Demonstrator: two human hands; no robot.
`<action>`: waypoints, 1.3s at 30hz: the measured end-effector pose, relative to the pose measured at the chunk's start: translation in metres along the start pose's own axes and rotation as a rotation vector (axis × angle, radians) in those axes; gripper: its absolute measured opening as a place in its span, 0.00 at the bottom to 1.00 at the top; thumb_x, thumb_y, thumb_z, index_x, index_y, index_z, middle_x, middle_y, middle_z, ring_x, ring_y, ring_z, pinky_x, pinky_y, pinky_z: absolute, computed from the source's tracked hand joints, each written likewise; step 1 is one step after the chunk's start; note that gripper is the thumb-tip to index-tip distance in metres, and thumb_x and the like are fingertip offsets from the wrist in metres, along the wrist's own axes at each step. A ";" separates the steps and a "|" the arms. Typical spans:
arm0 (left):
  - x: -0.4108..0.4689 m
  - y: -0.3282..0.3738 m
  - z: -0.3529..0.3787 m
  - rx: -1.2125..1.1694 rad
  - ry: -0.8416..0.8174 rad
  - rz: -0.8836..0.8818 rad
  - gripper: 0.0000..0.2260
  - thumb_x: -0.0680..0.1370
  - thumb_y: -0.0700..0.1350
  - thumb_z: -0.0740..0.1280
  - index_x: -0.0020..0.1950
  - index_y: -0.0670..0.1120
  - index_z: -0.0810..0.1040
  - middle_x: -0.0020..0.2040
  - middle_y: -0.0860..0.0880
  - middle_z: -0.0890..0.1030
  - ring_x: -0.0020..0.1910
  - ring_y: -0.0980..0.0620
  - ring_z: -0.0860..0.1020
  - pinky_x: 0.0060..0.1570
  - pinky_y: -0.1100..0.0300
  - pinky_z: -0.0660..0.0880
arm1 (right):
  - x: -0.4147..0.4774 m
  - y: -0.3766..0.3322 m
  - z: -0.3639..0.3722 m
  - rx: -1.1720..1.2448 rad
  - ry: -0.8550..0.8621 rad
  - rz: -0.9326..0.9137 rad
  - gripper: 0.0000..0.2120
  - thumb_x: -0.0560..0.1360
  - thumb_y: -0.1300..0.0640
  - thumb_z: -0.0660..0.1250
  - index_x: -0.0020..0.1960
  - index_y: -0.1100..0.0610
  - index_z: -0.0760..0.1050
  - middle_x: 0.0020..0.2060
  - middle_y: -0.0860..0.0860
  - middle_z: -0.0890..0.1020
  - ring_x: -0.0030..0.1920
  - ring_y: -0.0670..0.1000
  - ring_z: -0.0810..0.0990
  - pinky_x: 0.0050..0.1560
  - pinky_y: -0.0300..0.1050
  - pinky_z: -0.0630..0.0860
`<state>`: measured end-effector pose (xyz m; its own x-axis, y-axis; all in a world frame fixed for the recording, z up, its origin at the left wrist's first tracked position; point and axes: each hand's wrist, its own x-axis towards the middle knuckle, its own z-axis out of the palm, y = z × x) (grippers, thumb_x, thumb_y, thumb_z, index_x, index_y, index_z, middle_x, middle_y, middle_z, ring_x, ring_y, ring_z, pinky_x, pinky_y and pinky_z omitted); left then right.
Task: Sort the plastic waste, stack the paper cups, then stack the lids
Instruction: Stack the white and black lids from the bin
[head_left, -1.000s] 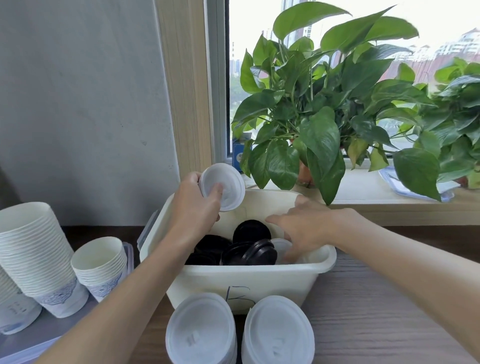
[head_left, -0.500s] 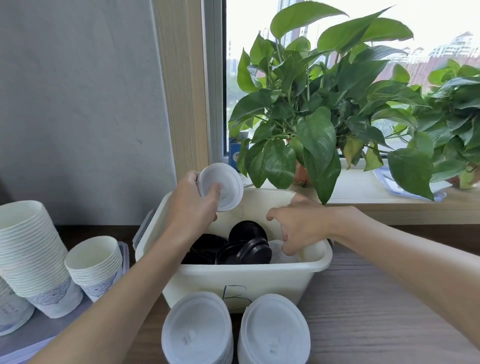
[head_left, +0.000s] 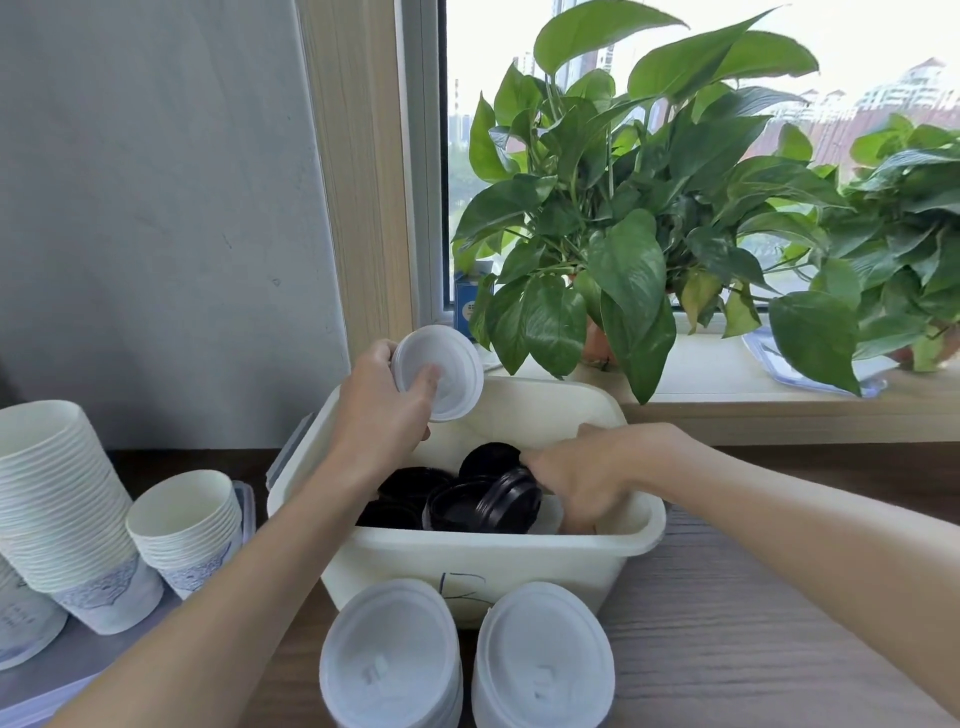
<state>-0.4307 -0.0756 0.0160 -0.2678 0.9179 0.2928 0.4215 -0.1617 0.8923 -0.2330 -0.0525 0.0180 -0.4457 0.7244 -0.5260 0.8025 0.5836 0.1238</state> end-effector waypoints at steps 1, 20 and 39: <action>0.000 0.000 -0.001 -0.003 0.002 -0.001 0.07 0.81 0.46 0.66 0.57 0.46 0.73 0.45 0.43 0.81 0.28 0.48 0.78 0.26 0.59 0.68 | -0.001 -0.001 -0.001 0.043 0.016 0.005 0.25 0.69 0.48 0.72 0.59 0.53 0.64 0.51 0.51 0.79 0.52 0.56 0.77 0.61 0.53 0.71; -0.011 0.022 -0.009 0.042 -0.083 0.013 0.24 0.81 0.38 0.60 0.74 0.57 0.58 0.43 0.40 0.79 0.22 0.50 0.76 0.22 0.59 0.73 | -0.058 0.030 -0.045 0.676 0.561 0.035 0.35 0.73 0.64 0.67 0.75 0.56 0.54 0.19 0.44 0.71 0.21 0.41 0.67 0.23 0.32 0.62; -0.037 0.028 -0.024 -0.275 -0.311 -0.053 0.24 0.82 0.66 0.48 0.61 0.55 0.78 0.47 0.44 0.81 0.37 0.46 0.78 0.35 0.48 0.81 | -0.041 -0.024 -0.065 1.021 0.805 -0.055 0.28 0.74 0.68 0.64 0.69 0.52 0.60 0.34 0.56 0.78 0.31 0.55 0.84 0.42 0.53 0.83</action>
<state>-0.4303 -0.1229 0.0385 0.0089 0.9863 0.1644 0.1556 -0.1638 0.9741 -0.2598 -0.0723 0.0908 -0.3131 0.9317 0.1840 0.5545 0.3366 -0.7610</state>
